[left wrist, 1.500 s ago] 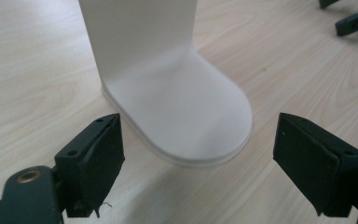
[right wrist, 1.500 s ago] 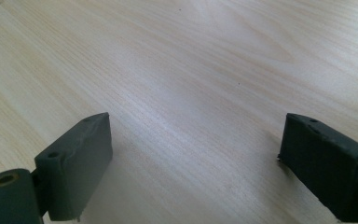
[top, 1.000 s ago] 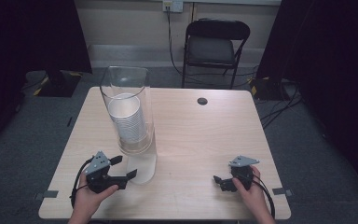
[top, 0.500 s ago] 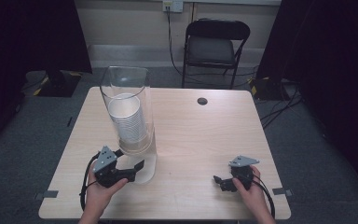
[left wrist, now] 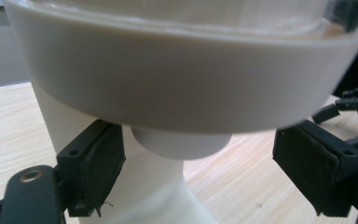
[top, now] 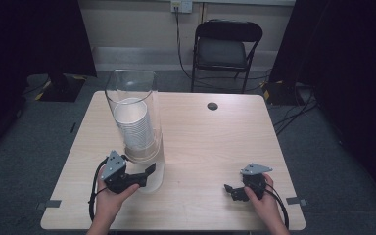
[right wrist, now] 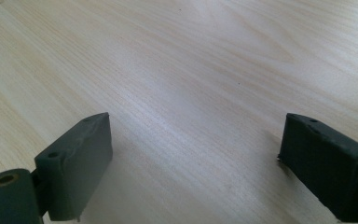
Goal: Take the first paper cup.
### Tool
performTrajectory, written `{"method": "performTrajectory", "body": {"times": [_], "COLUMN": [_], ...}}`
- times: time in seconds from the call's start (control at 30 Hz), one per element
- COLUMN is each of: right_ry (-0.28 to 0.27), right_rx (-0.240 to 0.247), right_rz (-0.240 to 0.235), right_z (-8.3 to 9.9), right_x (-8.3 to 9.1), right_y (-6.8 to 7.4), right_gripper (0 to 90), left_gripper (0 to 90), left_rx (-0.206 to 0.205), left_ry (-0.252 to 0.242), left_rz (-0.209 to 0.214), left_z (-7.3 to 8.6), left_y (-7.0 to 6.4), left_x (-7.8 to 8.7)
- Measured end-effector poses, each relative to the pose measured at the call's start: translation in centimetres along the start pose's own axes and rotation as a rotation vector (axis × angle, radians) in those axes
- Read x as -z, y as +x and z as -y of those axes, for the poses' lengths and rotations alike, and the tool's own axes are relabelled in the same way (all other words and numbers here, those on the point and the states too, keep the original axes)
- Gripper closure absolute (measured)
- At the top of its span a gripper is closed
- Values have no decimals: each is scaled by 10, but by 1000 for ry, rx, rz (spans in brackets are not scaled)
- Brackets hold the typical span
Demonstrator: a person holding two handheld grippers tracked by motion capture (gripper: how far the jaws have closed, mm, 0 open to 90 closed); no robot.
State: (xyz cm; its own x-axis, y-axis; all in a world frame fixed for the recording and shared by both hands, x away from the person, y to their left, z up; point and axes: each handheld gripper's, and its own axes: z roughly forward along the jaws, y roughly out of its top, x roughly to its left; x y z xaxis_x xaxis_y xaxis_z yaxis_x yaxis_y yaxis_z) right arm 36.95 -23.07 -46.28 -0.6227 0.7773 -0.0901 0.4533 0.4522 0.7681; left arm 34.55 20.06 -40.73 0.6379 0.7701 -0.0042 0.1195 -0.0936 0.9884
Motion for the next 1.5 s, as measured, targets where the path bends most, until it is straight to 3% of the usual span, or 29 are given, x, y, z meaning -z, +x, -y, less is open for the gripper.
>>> {"method": "performTrajectory", "body": {"times": [0.07,0.27,0.47,0.57,0.8,0.9,1.13,1.27,1.5], "right_ry": [0,0,1,0,0,0,0,0,0], "right_rx": [0,-2,-3,0,0,0,0,0,0], "right_rz": [0,0,0,0,0,0,0,0,0], "right_z": [0,0,0,0,0,0,0,0,0], "right_x": [0,0,0,0,0,0,0,0,0], "right_y": [0,0,0,0,0,0,0,0,0], "right_gripper": [84,84,84,84,84,84,84,84,84], "left_gripper": [166,175,249,297,340,344,350,352,354], "left_rx": [1,-16,-62,-57,-55,-63,-64,-100,-107], "left_ry": [-3,-60,-105,-137,-136,-108,-124,-110,-124], "left_rz": [-6,-77,-110,-148,-154,-150,-158,-173,-179], "left_z": [0,0,0,4,3,1,4,5,8], "left_y": [0,-3,-9,-10,-10,-10,-12,-11,-10], "left_x": [-2,-11,-17,-20,-20,-19,-19,-17,-17]}}
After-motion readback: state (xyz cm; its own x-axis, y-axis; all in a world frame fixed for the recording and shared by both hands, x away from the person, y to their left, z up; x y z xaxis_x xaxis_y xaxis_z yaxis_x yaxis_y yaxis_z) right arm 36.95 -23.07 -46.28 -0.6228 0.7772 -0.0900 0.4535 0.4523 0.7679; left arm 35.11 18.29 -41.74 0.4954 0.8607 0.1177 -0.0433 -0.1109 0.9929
